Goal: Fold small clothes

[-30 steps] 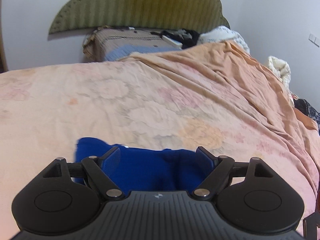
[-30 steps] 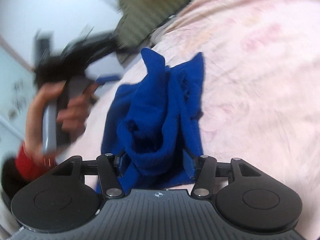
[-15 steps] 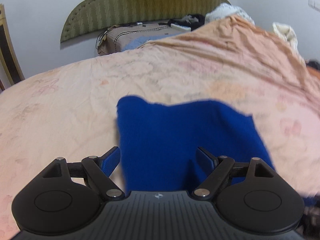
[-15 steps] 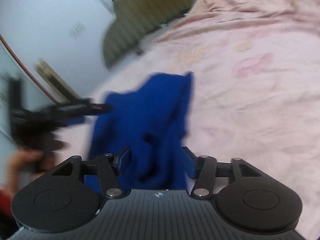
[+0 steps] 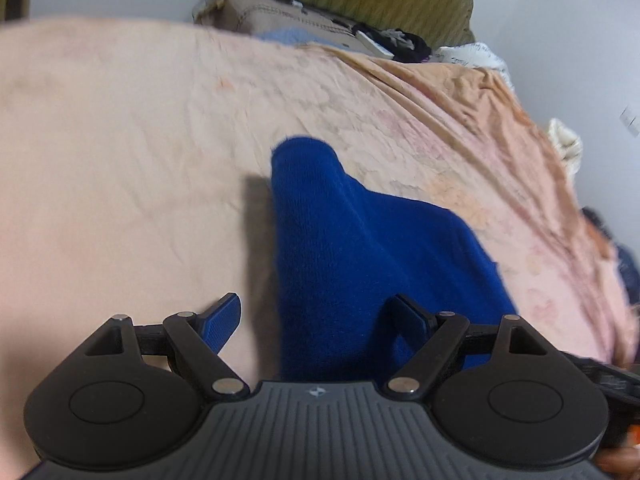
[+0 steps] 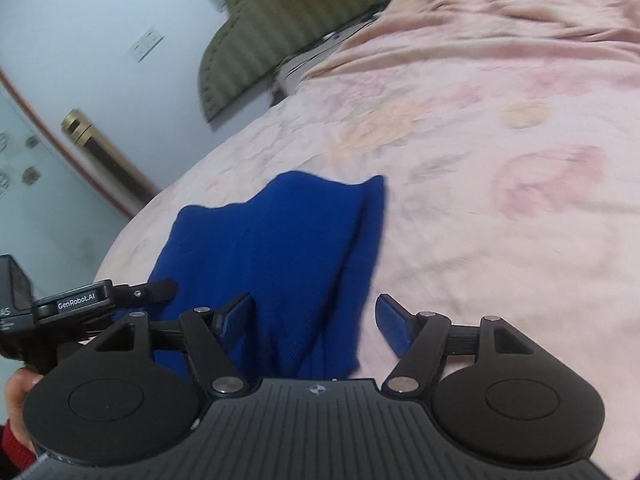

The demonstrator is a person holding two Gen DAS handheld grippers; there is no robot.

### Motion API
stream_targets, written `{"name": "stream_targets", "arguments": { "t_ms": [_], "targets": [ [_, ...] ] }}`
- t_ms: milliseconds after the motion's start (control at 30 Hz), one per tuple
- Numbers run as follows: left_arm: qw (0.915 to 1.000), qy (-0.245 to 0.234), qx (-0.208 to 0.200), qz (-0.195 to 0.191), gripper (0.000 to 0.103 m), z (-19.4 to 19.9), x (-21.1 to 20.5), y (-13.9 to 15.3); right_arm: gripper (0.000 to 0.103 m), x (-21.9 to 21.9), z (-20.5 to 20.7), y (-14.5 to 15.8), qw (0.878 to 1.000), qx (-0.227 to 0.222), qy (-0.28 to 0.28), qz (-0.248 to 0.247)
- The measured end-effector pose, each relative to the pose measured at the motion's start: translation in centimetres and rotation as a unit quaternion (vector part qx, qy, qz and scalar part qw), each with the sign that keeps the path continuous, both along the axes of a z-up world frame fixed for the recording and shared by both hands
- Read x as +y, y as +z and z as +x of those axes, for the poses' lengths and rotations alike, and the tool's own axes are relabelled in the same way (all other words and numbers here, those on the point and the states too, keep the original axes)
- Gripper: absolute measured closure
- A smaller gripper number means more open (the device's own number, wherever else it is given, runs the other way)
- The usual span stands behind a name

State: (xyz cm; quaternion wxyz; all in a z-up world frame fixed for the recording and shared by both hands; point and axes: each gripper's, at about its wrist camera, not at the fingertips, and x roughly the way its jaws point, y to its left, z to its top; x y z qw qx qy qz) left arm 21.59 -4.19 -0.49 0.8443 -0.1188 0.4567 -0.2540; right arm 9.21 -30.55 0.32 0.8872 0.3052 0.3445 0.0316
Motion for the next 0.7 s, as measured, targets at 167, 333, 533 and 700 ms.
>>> {"name": "stream_targets", "arguments": {
  "t_ms": [167, 333, 533, 700],
  "targets": [
    [0.9981, -0.033, -0.001, -0.053, 0.020, 0.6, -0.8, -1.1, 0.045, -0.4, 1.5, -0.2, 0.999, -0.016, 0.030, 0.017],
    [0.9956, -0.028, -0.010, -0.089, 0.023, 2.3, -1.7, -1.8, 0.064, -1.2, 3.5, -1.1, 0.997, -0.018, 0.043, 0.061],
    [0.9967, -0.007, -0.012, -0.080, 0.076, 2.7, -1.6, -1.9, 0.076, 0.5, 3.0, 0.3, 0.999, -0.026, 0.040, 0.019],
    [0.9952, -0.002, -0.080, -0.057, 0.077, -0.9, -0.6, 1.3, 0.077, 2.4, 1.2, 3.3, 0.998, -0.057, 0.041, -0.002]
  ]
}}
